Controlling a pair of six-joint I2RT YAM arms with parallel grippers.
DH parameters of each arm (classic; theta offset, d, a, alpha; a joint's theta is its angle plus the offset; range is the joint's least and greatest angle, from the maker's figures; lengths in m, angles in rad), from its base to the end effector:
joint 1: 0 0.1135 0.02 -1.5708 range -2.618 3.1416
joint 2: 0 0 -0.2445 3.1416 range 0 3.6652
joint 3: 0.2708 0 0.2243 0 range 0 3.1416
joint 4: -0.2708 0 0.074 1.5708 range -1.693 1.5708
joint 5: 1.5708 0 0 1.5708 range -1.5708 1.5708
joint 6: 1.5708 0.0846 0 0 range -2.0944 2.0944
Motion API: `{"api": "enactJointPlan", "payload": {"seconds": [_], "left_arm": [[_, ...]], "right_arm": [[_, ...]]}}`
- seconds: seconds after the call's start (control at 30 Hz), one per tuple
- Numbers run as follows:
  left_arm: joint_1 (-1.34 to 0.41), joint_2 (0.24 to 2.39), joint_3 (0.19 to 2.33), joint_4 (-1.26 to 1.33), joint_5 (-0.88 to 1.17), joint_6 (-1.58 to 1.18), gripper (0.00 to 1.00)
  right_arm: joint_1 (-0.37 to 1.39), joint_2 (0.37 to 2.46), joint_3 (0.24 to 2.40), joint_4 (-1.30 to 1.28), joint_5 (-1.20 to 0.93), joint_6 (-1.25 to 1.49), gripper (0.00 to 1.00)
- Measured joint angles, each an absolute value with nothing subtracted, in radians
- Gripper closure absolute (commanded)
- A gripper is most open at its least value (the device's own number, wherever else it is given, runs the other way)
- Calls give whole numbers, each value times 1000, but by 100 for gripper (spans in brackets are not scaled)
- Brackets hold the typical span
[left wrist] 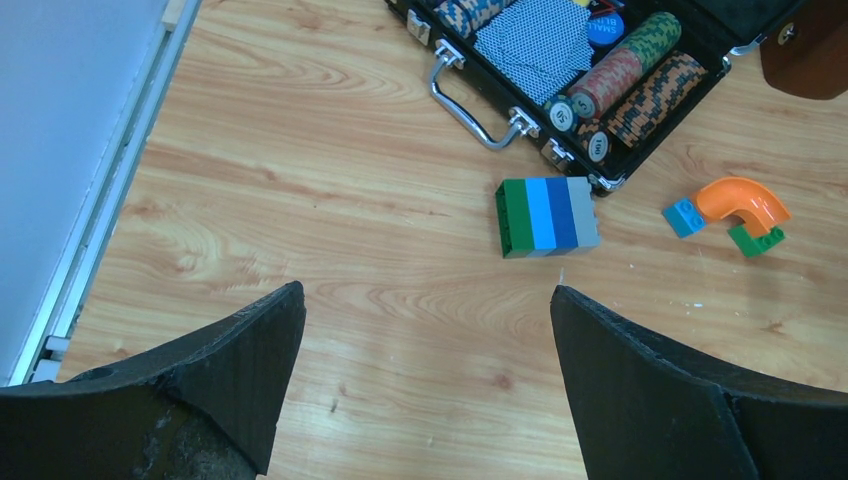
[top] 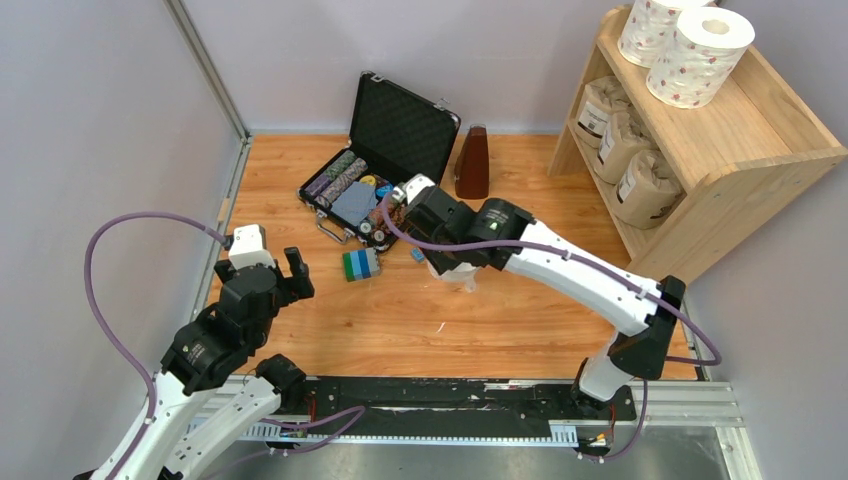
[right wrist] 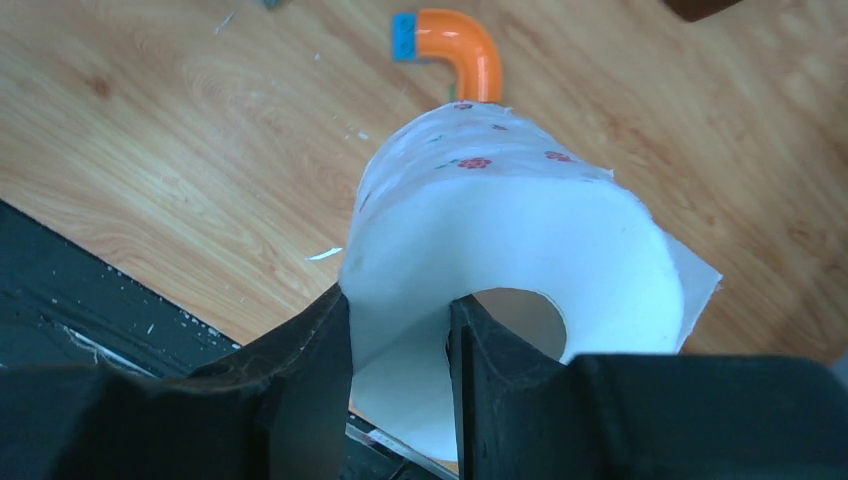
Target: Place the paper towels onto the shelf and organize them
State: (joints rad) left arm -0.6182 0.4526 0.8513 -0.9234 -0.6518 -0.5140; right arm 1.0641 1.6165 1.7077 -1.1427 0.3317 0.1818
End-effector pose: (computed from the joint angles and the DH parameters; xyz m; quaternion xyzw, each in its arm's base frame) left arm 0.1098 -0.0151 0.2889 -0.1170 0.8279 -0.0197 0.5482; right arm 0.1781 0.2641 0.3035 -0.3687 0.8801 0.0181 0.2987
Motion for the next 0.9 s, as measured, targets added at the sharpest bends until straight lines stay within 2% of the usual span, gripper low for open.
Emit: {"api": "enactJointPlan", "payload": {"seconds": [0.3,0.5,0.67,0.9], "left_arm": [[-618,455,851,-923,-641,-511,0],[-618,466,850,-921,-633,-509,0],[-618,478,849,-913,-627,-505,0],[-618,489,849,-898,-618,-496,0]], "right_arm": [[958,1573,1985,-1306,538,168,75],[841,1519,2111,-1313,693,87,76],[783,1462,2160,-1217,828,-41,76],[781,1390,2164,-899,974,-323,75]]}}
